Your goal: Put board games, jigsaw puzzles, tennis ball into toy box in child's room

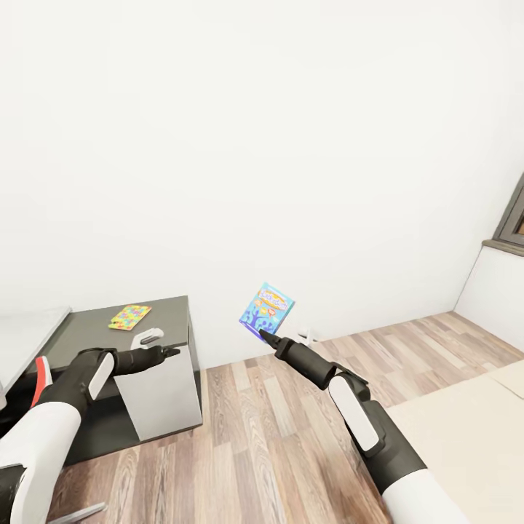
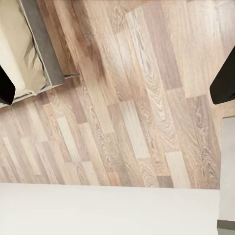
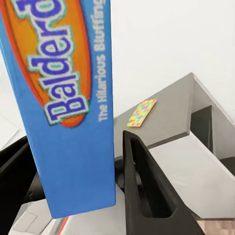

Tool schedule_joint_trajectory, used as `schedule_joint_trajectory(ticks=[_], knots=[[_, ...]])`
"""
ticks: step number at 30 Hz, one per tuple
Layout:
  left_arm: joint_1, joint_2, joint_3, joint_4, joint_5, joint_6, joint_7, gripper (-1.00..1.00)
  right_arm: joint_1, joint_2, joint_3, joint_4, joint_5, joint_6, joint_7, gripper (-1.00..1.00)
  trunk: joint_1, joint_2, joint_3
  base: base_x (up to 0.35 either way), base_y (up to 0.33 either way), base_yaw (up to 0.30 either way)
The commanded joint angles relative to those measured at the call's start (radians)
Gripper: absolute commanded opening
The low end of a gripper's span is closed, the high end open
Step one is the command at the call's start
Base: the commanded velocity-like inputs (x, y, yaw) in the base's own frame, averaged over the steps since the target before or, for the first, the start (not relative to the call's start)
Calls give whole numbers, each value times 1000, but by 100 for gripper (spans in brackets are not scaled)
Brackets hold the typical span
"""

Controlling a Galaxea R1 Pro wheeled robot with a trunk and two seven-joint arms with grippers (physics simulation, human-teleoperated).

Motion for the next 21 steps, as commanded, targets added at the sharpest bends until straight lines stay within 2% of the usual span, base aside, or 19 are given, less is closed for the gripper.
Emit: schedule_joint_trajectory(ticks=[1,6,14,21], knots=[[-1,0,2,-1,5,8,0,100,-1,0,-1,0,-8,6,0,-100,1,-2,-2,5,-6,1],[-1,-1,1,0,5,10,1,100,-1,0,-1,0,-8,7,0,-100,1,-2,-2,125,46,53],[-1,-2,1,0,5,10,2,100,-1,0,-1,0,-8,7,1,-100,1,-2,-2,157,36,210],[-1,-3,0,0,4,10,3,100,-1,1,0,0,-7,8,0,-100,1,-2,-2,54,-120,237]])
